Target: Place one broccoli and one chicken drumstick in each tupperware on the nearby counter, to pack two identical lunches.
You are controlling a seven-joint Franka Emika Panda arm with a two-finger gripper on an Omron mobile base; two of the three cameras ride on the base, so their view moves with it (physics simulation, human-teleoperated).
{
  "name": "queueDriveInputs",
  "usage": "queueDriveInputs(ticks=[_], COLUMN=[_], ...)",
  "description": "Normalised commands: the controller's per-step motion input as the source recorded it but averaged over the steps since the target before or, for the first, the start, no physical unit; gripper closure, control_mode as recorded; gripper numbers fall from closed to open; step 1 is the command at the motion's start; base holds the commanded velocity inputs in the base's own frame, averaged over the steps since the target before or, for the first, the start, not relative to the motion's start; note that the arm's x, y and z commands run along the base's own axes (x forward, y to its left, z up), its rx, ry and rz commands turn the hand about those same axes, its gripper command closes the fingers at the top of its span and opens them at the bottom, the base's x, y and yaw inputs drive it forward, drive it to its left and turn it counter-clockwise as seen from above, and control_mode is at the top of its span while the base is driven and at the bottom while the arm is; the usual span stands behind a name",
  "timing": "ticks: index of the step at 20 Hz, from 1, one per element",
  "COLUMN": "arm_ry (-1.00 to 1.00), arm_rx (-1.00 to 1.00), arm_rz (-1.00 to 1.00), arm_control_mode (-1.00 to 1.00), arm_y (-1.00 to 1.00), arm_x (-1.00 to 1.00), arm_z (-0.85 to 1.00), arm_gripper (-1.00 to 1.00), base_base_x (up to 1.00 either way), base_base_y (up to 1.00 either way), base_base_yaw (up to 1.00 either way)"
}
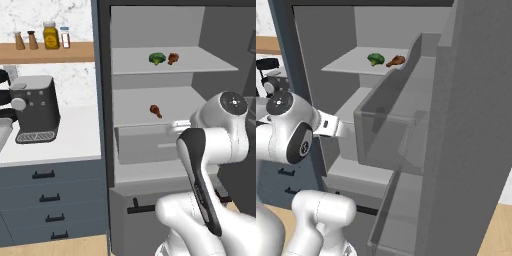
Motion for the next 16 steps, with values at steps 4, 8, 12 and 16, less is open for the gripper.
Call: queueDriveInputs(ticks=[4, 8, 12, 16], arm_ry=[-0.08, -0.06, 0.00, 0.04], arm_rx=[0.00, 0.00, 0.02, 0.01], arm_rz=[-0.06, -0.05, 0.00, 0.00], arm_control_mode=[-1.00, -1.00, -1.00, -1.00], arm_y=[-0.33, -0.26, -0.14, -0.12], arm_x=[0.84, 0.73, 0.76, 0.62], arm_z=[-0.49, -0.29, -0.01, 0.00], arm_gripper=[-1.00, -1.00, -1.00, -1.00], base_base_x=[0.00, 0.00, 0.00, 0.00], base_base_y=[0.00, 0.00, 0.00, 0.00], base_base_yaw=[0.00, 0.00, 0.00, 0.00])
